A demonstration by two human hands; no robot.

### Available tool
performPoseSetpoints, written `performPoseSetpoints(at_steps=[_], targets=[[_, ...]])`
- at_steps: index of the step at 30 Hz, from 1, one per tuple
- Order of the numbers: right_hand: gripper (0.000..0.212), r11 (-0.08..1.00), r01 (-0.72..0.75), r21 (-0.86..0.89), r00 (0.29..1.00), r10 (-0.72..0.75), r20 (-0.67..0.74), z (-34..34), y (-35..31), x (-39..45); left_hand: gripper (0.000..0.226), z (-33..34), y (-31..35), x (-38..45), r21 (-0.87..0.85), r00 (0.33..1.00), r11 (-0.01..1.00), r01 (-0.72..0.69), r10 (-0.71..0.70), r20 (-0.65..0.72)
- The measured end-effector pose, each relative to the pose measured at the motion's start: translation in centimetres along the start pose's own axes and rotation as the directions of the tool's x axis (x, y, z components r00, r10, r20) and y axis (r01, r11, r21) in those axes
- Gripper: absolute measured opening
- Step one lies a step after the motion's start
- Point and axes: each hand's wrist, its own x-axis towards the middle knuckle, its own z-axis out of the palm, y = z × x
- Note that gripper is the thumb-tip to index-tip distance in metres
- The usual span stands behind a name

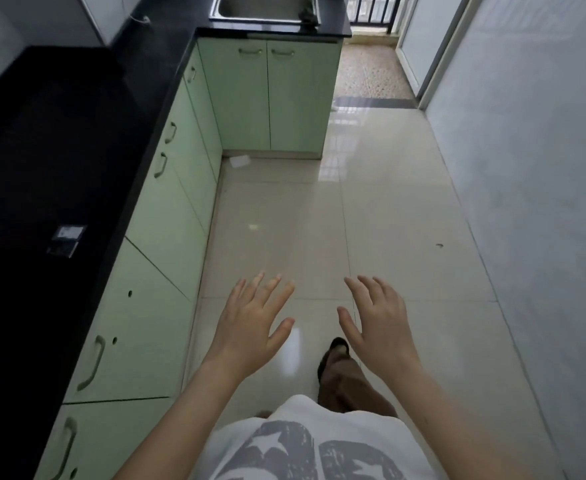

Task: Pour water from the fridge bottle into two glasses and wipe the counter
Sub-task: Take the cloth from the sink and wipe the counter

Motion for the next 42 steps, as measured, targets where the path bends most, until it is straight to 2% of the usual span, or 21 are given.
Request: performPoseSetpoints(at_steps=[6, 13, 20, 24, 29, 36, 42], targets=[[0.050, 0.992, 0.122, -0.015, 0.991, -0.121, 0.064, 1.3, 6.2, 13.3, 0.057, 1.5, 0.4, 12.4, 0.026, 0.994, 0.994, 0.108, -0.108, -0.024], [0.051, 0.943, 0.316, -0.102, 0.941, -0.299, 0.157, -0.7, 12.0, 28.9, 0.057, -2.2, 1.0, 26.9, 0.045, 0.966, 0.971, 0.235, -0.228, -0.125], [0.052, 0.934, 0.355, -0.040, 0.910, -0.335, 0.244, 0.9, 14.4, 39.7, 0.057, -2.7, -1.4, 36.5, 0.024, 0.947, 0.952, 0.304, -0.300, -0.113], [0.053, 0.931, 0.363, -0.040, 0.895, -0.336, 0.292, 3.5, 14.4, 46.8, 0.057, -2.1, -5.0, 42.5, 0.030, 0.956, 0.958, 0.284, -0.281, -0.086], [0.055, 0.938, 0.344, -0.041, 0.898, -0.317, 0.304, 6.2, 12.7, 58.2, 0.058, -2.9, -12.2, 51.8, 0.009, 0.947, 0.953, 0.303, -0.300, -0.115], [0.057, 0.957, 0.288, -0.025, 0.937, -0.276, 0.214, 6.4, 8.1, 73.7, 0.056, -10.6, -22.0, 65.3, -0.001, 0.952, 0.973, 0.233, -0.228, -0.205], [0.053, 0.956, 0.292, 0.037, 0.943, -0.295, 0.154, 8.7, 6.9, 82.9, 0.054, -12.3, -27.5, 72.5, -0.005, 0.951, 0.965, 0.263, -0.260, -0.167]])
